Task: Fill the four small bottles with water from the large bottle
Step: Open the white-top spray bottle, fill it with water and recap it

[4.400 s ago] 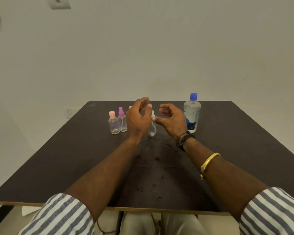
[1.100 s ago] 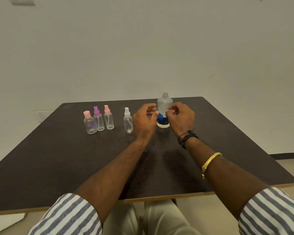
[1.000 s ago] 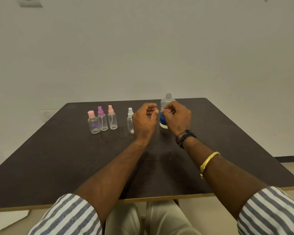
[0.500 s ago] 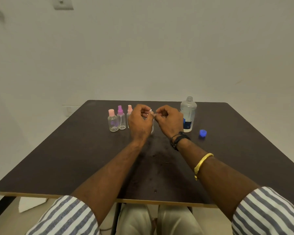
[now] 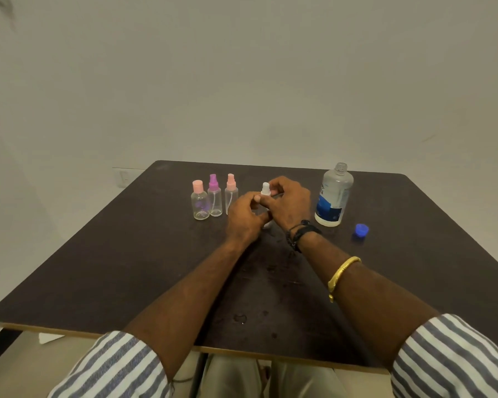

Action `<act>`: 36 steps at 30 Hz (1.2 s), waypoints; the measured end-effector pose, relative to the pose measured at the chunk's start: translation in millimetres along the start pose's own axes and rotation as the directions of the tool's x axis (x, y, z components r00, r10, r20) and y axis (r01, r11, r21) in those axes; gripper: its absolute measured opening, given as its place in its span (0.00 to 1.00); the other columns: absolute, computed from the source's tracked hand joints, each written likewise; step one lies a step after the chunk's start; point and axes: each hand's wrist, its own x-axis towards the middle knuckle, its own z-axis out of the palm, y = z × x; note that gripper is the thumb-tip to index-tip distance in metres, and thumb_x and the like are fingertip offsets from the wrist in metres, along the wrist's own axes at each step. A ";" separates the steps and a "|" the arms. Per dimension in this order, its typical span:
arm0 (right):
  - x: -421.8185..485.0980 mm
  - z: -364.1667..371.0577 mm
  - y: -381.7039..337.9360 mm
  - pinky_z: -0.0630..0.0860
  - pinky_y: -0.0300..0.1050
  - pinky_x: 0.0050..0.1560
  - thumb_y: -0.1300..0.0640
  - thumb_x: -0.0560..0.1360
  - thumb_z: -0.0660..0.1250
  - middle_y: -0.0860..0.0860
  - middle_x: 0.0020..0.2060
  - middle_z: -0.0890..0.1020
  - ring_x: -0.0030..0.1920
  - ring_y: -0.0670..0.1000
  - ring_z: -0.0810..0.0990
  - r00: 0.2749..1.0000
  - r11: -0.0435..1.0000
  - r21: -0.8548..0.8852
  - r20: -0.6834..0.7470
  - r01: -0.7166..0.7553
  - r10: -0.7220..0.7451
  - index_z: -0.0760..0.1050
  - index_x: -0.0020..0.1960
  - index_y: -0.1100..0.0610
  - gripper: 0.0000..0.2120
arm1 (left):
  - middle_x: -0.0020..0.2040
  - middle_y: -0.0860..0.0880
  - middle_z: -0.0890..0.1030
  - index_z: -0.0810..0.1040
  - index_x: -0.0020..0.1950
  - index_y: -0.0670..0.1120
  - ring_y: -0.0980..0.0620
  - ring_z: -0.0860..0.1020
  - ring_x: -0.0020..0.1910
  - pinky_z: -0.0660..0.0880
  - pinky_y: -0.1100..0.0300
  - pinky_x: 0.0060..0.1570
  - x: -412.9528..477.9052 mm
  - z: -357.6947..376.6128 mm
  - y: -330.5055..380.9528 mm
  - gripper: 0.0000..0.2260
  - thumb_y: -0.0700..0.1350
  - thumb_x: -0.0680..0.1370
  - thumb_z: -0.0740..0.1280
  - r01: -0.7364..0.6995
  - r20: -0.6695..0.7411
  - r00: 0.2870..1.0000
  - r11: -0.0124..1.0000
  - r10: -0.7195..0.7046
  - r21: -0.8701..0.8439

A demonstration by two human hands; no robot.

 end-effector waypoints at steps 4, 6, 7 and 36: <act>0.8 3.4 2.7 0.71 0.30 0.39 0.48 0.70 0.79 0.46 0.42 0.83 0.42 0.45 0.80 1.000 1.000 -0.018 -0.012 0.004 -0.005 0.82 0.51 0.52 0.14 | 0.44 0.49 0.85 0.84 0.53 0.42 0.51 0.84 0.43 0.83 0.52 0.46 0.3 0.1 -0.5 0.09 0.39 0.73 0.76 -0.022 -0.053 0.998 0.999 0.023 0.023; 1.9 2.6 3.3 0.70 0.30 0.40 0.49 0.71 0.78 0.46 0.42 0.82 0.43 0.46 0.79 1.000 1.000 -0.030 -0.010 0.006 -0.006 0.83 0.52 0.53 0.14 | 0.42 0.48 0.85 0.84 0.52 0.43 0.49 0.83 0.40 0.83 0.51 0.43 1.2 1.1 -1.0 0.08 0.40 0.73 0.76 -0.022 -0.052 0.998 0.999 0.023 0.034; 2.5 2.3 3.1 0.71 0.31 0.41 0.49 0.71 0.78 0.45 0.42 0.81 0.43 0.46 0.79 1.000 1.000 -0.027 -0.004 0.004 -0.004 0.83 0.53 0.54 0.14 | 0.41 0.48 0.84 0.84 0.52 0.43 0.49 0.82 0.38 0.82 0.51 0.42 2.4 2.0 -2.9 0.08 0.40 0.73 0.76 -0.017 -0.054 0.998 0.999 0.019 0.032; -6.6 -1.0 1.1 0.78 0.37 0.48 0.55 0.74 0.74 0.51 0.52 0.84 0.48 0.47 0.81 0.997 0.993 0.098 0.033 0.068 -0.071 0.74 0.66 0.54 0.22 | 0.43 0.51 0.86 0.86 0.51 0.46 0.55 0.85 0.42 0.84 0.51 0.45 7.0 1.4 -5.4 0.09 0.35 0.73 0.72 -0.021 -0.032 0.999 1.000 0.022 0.023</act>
